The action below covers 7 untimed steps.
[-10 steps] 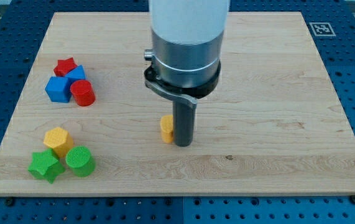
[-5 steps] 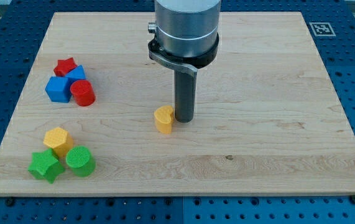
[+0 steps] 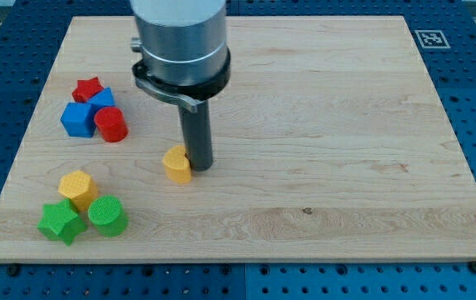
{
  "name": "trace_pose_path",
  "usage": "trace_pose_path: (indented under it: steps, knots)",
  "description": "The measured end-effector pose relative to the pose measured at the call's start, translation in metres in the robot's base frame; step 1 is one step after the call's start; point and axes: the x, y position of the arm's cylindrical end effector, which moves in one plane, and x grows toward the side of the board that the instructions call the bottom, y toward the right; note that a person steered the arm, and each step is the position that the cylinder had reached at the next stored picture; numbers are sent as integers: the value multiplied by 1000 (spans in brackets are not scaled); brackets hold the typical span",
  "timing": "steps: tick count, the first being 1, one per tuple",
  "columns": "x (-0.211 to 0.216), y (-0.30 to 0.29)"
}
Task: Push the heart into the hexagon and green circle
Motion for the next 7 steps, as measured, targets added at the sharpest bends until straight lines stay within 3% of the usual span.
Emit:
trace_pose_path:
  steps: [4,7]
  knots:
    - [-8,-57]
    - [43,-57]
